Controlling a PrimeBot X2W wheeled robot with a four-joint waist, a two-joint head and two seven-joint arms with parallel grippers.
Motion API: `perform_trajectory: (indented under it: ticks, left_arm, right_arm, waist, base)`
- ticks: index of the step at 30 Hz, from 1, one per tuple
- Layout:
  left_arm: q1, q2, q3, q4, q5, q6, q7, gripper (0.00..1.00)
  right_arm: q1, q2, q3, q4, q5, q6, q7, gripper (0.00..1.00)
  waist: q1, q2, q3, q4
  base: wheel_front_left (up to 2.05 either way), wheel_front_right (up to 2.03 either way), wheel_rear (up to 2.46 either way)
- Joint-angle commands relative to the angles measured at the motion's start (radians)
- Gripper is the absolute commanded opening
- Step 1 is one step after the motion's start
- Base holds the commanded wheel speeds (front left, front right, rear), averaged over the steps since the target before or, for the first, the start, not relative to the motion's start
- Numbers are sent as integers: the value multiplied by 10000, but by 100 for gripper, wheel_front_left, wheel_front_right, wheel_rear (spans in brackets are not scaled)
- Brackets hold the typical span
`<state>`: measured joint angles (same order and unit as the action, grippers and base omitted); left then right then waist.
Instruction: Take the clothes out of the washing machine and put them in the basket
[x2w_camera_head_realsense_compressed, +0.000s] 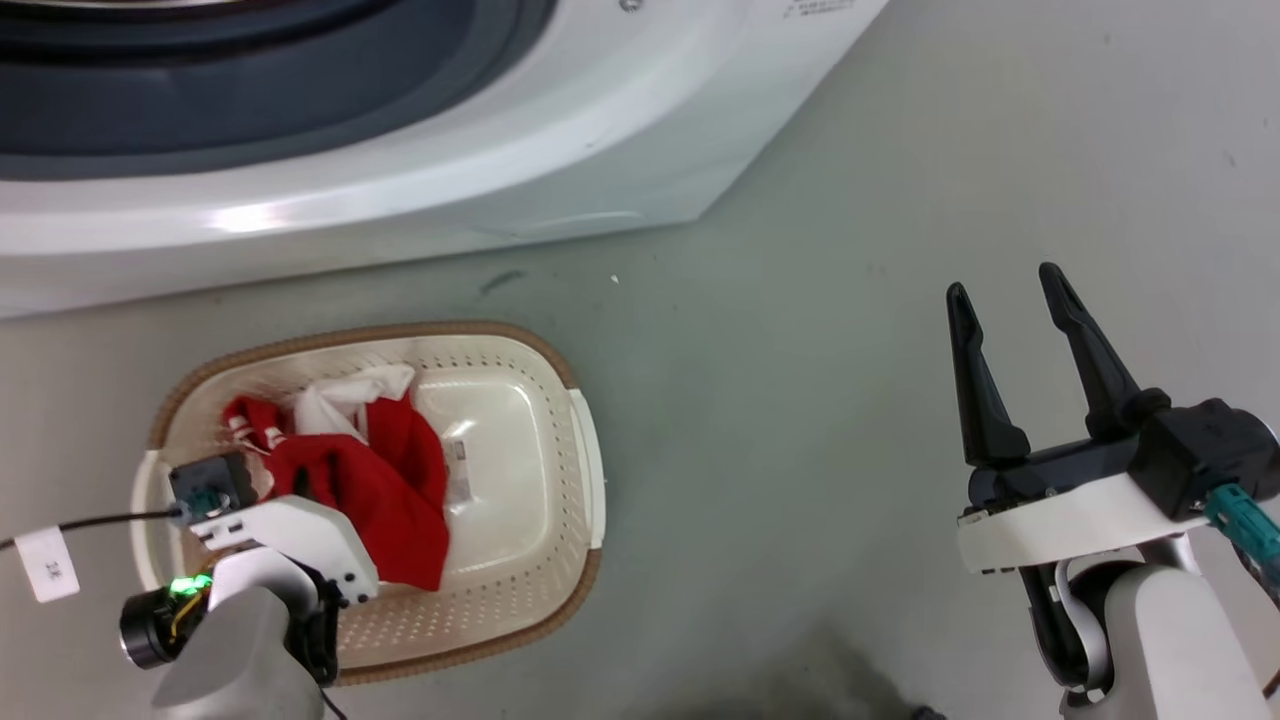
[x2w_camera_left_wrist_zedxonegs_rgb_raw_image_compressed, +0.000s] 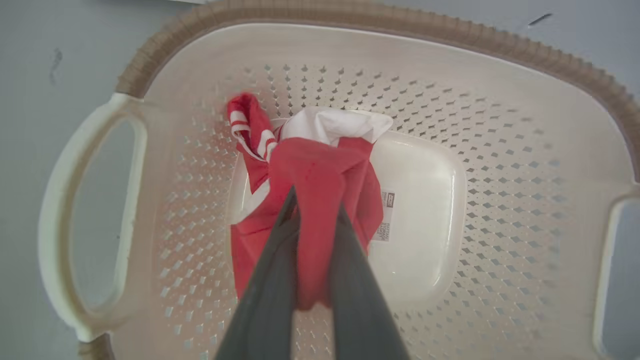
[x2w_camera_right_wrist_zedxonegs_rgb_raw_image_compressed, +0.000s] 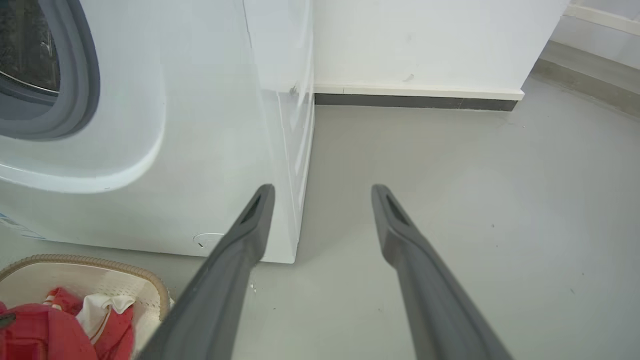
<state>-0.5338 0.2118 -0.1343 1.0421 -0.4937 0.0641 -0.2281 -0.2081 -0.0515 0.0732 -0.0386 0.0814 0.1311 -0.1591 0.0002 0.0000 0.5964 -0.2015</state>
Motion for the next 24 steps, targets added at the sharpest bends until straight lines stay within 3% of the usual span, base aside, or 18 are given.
perform_trajectory:
  ticks: [1,10,15,16,17,18,24]
  left_arm:
    - [-293,114,21,291,-18,-35,-46,0]
    - [-1538,253,61,1956,-254,-284,455,0]
    - [-1395,293,65,2264,-383,-420,831,0]
    - [-1335,286,62,2298,-392,-446,845,14]
    - [-1278,264,54,2328,-422,-454,877,36]
    - [-1230,240,40,2350,-440,-478,900,100]
    - [-848,67,186,2402,-696,-677,551,100]
  right_arm:
    - [-289,23,23,-21,71,-7,-99,100]
    - [-602,22,91,123,278,-8,-400,100]
    - [-721,22,95,310,277,-8,-513,100]
    - [-731,20,91,343,286,-7,-531,100]
    - [-728,20,93,392,304,-7,-549,100]
    - [-716,22,108,449,319,-7,-560,100]
    - [-620,19,71,778,272,-7,-649,100]
  waist:
    - [-2,0,728,-471]
    - [-2,0,1519,-735]
    - [-2,0,1510,-799]
    - [-2,0,1456,-794]
    - [-2,0,1378,-781]
    - [-2,0,1278,-761]
    - [-2,0,170,-531]
  base:
    - [0,0,0]
    - [0,0,0]
    - [0,0,0]
    - [0,0,0]
    - [0,0,0]
    - [0,0,0]
    - [0,0,0]
